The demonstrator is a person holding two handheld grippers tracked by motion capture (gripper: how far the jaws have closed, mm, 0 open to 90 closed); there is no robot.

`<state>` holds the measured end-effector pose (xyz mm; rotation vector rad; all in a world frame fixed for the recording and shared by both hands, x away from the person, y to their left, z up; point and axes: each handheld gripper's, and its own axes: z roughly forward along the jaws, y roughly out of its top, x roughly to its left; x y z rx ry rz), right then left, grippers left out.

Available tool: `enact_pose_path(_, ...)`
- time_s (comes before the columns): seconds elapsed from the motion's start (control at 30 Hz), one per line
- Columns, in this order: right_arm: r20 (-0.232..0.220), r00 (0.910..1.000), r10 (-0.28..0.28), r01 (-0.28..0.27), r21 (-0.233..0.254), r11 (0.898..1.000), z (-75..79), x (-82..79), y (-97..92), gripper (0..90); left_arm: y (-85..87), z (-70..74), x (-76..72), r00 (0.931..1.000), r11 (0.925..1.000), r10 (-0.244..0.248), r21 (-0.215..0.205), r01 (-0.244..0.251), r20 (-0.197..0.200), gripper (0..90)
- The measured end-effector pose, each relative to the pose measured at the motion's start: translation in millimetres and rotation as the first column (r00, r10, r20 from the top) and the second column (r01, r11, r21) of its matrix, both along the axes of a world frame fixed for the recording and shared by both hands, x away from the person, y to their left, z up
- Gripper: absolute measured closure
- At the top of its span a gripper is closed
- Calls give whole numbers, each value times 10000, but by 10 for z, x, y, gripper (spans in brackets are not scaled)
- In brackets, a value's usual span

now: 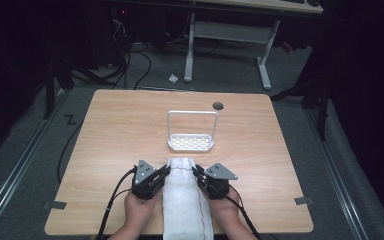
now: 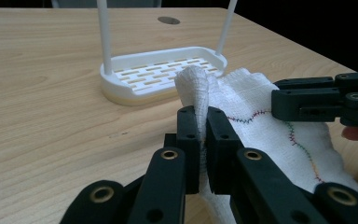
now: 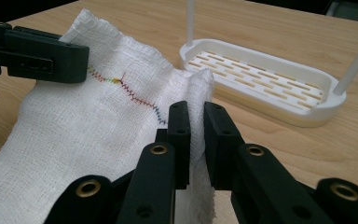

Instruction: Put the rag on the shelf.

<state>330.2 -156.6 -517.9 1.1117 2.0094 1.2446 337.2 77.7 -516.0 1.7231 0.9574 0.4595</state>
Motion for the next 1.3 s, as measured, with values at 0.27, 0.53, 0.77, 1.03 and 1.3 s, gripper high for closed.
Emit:
enact_pose_path(0.27, 536, 9985, -91, 84, 138, 9999, 122, -34, 2, 820, -39, 117, -22, 9998, 9999, -17, -140, 20, 188, 857)
enact_pose_path(0.53, 1402, 9900, -182, 112, 502, 9987, 407, -24, -66, 820, -91, 502, -19, 9945, 9988, 203, -466, -155, 1031, 858)
enact_pose_path(0.77, 2118, 9768, -317, 165, 731, 9972, 690, -7, -128, 820, -122, 782, -12, 9859, 9978, 81, -669, 32, 1672, 858)
enact_pose_path(1.03, 2961, 9545, -350, 92, 881, 9961, 980, -41, -179, 821, -137, 1055, -20, 9701, 9952, 82, -970, 159, 2425, 859)
enact_pose_path(1.3, 3500, 9361, -365, -10, 1063, 9943, 1294, 1, -220, 821, -141, 1334, 55, 9516, 9919, -36, -1197, 424, 3074, 860)
